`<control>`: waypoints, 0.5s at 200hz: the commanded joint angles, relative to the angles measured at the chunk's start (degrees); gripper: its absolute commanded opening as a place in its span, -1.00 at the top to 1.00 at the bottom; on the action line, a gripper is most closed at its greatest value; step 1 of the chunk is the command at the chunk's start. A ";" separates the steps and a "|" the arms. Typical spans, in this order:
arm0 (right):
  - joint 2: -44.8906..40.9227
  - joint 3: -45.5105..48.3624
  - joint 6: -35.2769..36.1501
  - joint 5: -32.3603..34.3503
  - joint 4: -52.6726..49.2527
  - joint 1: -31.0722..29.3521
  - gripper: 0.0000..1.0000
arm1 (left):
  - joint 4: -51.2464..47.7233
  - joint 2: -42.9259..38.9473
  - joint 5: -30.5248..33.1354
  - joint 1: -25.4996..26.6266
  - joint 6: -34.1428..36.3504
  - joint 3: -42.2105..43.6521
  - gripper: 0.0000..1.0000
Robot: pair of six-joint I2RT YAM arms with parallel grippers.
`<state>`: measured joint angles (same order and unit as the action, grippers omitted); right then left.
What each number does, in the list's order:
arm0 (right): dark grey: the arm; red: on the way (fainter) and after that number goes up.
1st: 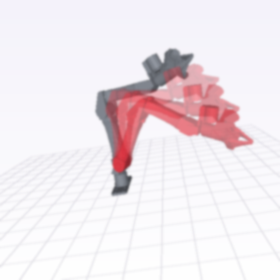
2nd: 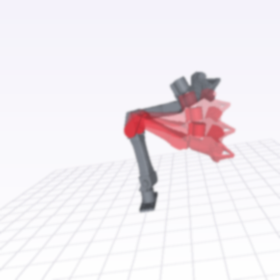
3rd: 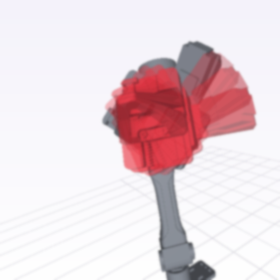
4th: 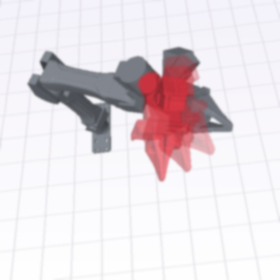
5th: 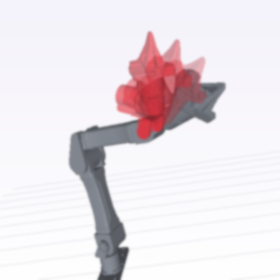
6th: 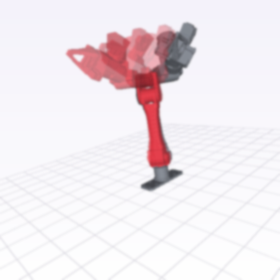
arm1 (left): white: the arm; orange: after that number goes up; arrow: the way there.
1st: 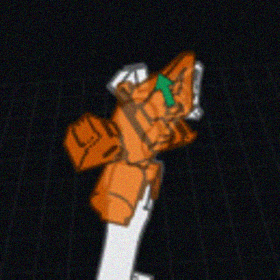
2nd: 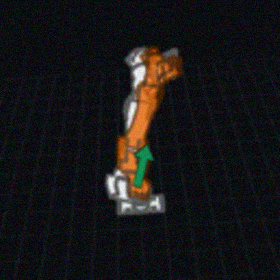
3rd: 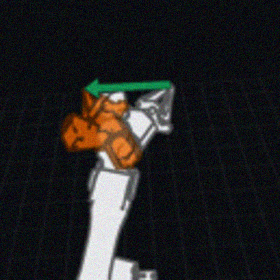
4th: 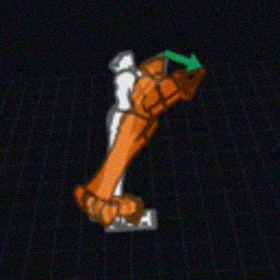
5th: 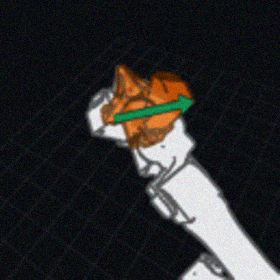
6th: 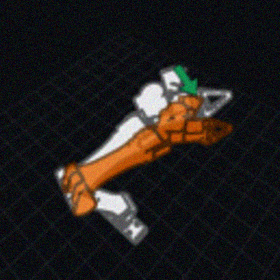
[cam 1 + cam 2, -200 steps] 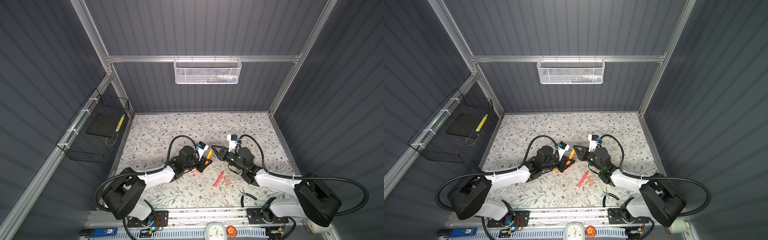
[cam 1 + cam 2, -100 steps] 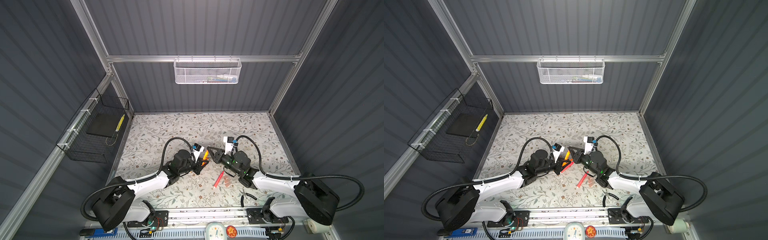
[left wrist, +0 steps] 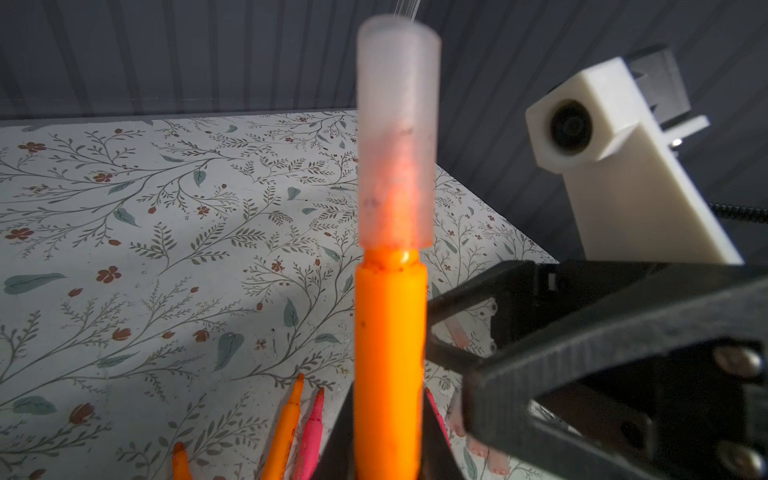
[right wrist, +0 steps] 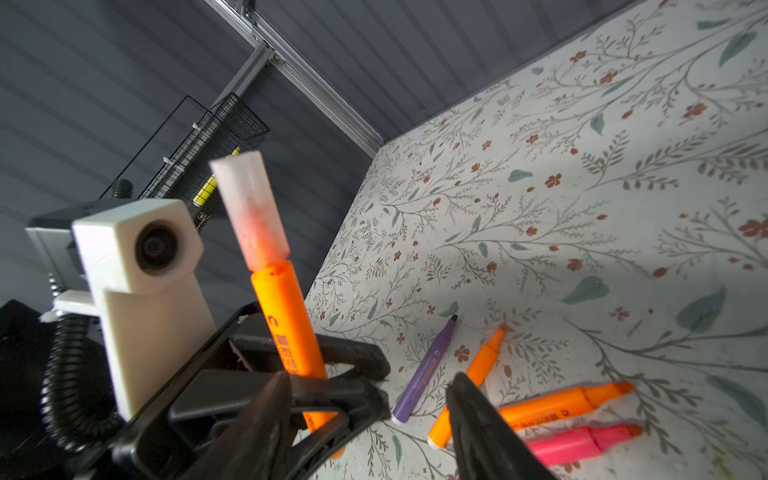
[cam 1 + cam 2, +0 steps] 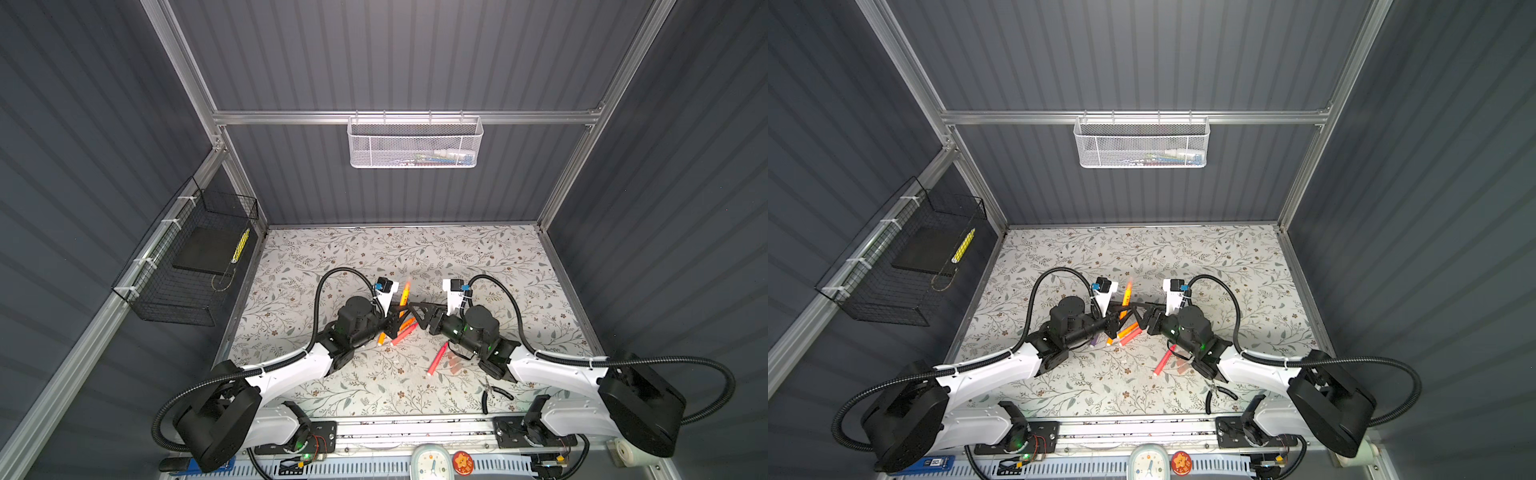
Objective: Insert the pens into the pen caps
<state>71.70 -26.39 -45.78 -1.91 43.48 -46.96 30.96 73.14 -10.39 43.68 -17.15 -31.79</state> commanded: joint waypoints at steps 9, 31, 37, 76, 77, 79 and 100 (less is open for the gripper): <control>-9.13 1.16 4.55 4.09 -4.30 0.87 -0.42 | -1.05 0.92 0.72 0.25 2.82 -0.91 1.00; -15.99 3.17 3.72 3.98 -6.34 4.01 -0.56 | -3.74 3.32 2.13 2.02 5.91 -3.22 1.00; -17.36 3.15 3.52 3.52 -7.51 5.13 -0.57 | -4.53 3.88 2.63 2.62 6.66 -3.85 1.00; -21.13 0.07 4.31 1.08 -14.92 8.61 -0.59 | -7.47 4.38 6.50 6.27 9.89 -5.49 1.00; -21.06 0.00 4.26 1.06 -15.05 8.71 -0.59 | -7.53 4.42 6.64 6.39 10.01 -5.48 1.00; -20.96 -0.22 4.15 1.04 -15.30 8.75 -0.59 | -7.72 4.43 6.91 6.56 10.13 -5.61 1.00; -18.74 -2.30 3.16 1.17 -18.63 9.11 -0.55 | -8.12 4.72 7.62 7.64 10.63 -6.06 1.00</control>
<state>51.24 -25.63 -42.78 0.05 30.76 -38.37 24.58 77.56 -5.30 50.24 -9.52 -35.66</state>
